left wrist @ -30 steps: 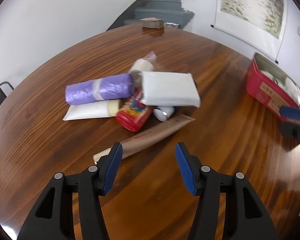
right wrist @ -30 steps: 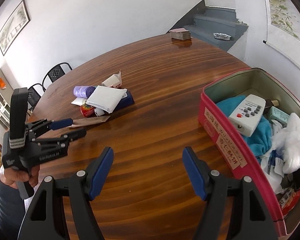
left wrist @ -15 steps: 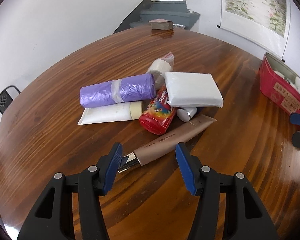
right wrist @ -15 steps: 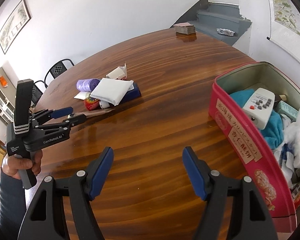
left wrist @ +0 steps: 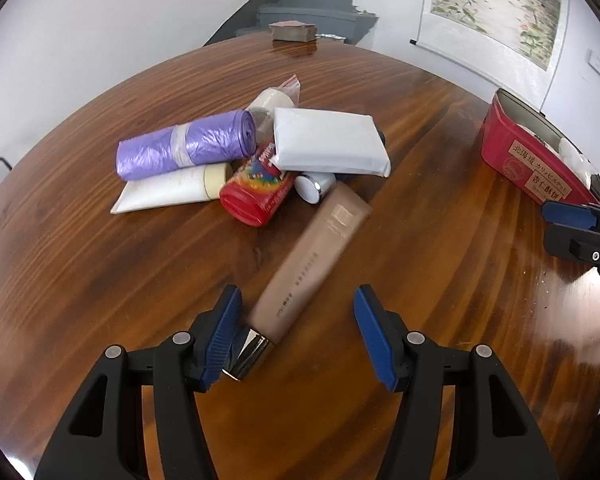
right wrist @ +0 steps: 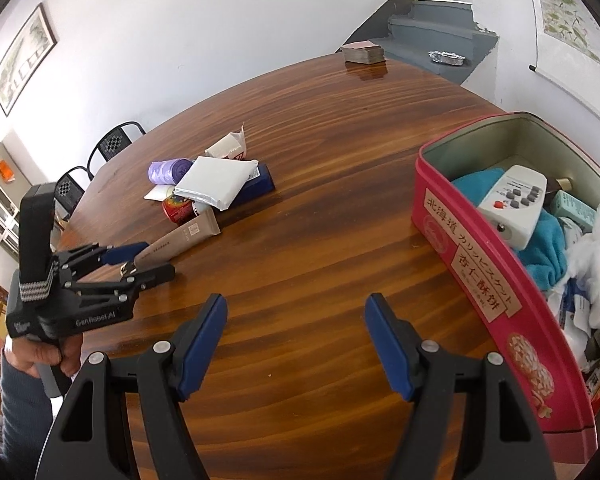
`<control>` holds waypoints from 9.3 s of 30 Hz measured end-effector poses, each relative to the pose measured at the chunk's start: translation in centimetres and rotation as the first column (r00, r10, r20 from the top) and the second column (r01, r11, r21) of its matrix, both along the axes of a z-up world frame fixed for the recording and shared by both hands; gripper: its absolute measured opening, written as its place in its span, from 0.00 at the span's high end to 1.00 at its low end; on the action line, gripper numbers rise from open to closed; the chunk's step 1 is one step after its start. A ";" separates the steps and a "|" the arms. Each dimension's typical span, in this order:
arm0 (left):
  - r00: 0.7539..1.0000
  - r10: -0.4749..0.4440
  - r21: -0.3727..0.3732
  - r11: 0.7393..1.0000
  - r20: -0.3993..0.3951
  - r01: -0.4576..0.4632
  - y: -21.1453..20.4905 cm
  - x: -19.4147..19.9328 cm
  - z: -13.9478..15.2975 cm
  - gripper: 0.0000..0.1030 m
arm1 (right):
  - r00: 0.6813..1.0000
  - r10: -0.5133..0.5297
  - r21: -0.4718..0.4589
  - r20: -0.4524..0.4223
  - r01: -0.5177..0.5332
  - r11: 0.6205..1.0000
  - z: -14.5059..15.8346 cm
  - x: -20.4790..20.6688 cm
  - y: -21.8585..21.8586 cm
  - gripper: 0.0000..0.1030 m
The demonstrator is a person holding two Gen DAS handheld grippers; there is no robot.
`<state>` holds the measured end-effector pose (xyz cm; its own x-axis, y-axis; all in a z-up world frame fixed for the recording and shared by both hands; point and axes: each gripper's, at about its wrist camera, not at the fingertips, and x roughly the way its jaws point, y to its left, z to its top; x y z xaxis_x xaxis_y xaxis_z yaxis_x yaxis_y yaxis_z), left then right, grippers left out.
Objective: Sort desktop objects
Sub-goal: 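Grasp the tan cosmetic tube with the left tool, then grasp the white square packet with the right tool while the left tool holds the tan tube, then carry the tan tube and white packet into the tin box and release both, then withdraw both tools from the tin box back over the pile, then grasp the white cream tube with the left tool, then grasp the navy blue bottle with the right tool while the left tool holds the cream tube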
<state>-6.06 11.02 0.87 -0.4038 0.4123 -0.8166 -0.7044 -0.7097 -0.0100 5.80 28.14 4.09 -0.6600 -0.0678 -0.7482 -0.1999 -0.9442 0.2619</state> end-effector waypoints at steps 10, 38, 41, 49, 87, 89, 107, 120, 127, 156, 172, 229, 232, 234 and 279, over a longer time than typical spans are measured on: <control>0.997 0.074 0.035 0.997 0.029 -0.075 -0.2 1.2 0.5 0.80 | 0.995 0.081 0.060 -0.061 -0.077 0.995 1.3 -2.3 -1.5 0.27; 0.986 0.166 0.020 0.986 0.003 -0.166 -2.3 2.8 -0.1 0.76 | 0.934 0.357 0.248 -0.022 -0.341 0.907 -0.6 -15.5 -6.5 0.25; 0.986 0.166 0.023 0.986 -0.010 -0.166 -2.1 2.9 -0.2 0.76 | 0.934 0.356 0.242 -0.020 -0.341 0.909 -1.0 -15.4 -6.3 0.25; 0.983 0.182 0.073 0.980 0.008 -0.183 -2.1 3.2 0.2 0.82 | 0.928 0.371 0.251 -0.018 -0.355 0.900 -1.2 -14.2 -6.7 0.46; 1.000 0.006 0.220 0.976 0.007 -0.007 6.8 8.2 4.9 0.82 | 0.950 -0.168 0.093 -0.263 0.198 0.976 5.9 7.5 8.5 0.48; 1.000 -0.016 0.237 0.971 0.013 0.012 8.2 8.4 5.4 0.81 | 0.942 -0.200 0.092 -0.270 0.232 0.968 6.0 8.5 9.7 0.48; 0.976 -0.217 0.304 0.931 0.019 0.201 23.2 11.9 7.8 0.81 | 0.904 -0.321 -0.015 -0.283 0.330 0.944 4.9 12.9 17.5 0.48; 0.976 -0.202 0.291 0.941 0.076 0.172 24.0 10.7 6.5 0.80 | 0.909 -0.305 -0.005 -0.283 0.317 0.949 5.5 11.8 18.3 0.48; 0.991 -0.135 0.286 0.950 0.006 0.127 21.6 9.7 8.2 0.80 | 0.932 -0.274 0.034 -0.239 0.290 0.956 6.2 9.5 17.6 0.47; 0.954 0.299 0.327 0.904 -0.024 -0.275 5.3 -0.3 10.3 0.37 | 0.971 -0.107 0.049 -0.215 0.120 0.992 6.2 5.7 7.5 0.26; 0.804 0.541 0.256 0.764 0.244 -0.592 0.2 -8.3 3.5 0.37 | 0.990 0.036 0.059 -0.136 -0.028 0.998 3.7 2.7 2.9 0.26; 0.808 0.538 0.175 0.795 0.239 -0.581 -4.5 -10.5 0.1 0.57 | 0.989 0.149 0.090 -0.006 -0.148 0.985 -1.2 -8.4 -2.5 0.23; 0.807 0.545 0.157 0.797 0.228 -0.583 -3.8 -10.5 -0.4 0.55 | 0.988 0.151 0.087 -0.014 -0.149 0.985 -1.1 -8.3 -2.5 0.23; 0.805 0.561 0.147 0.795 0.193 -0.589 -3.4 -10.3 -0.5 0.55 | 0.989 0.146 0.094 -0.023 -0.144 0.985 -1.0 -8.2 -2.4 0.23; 0.803 0.582 0.250 0.765 0.126 -0.594 -5.7 -8.6 3.8 0.74 | 0.961 0.269 0.176 0.060 -0.275 0.945 -2.4 -13.4 -4.5 0.66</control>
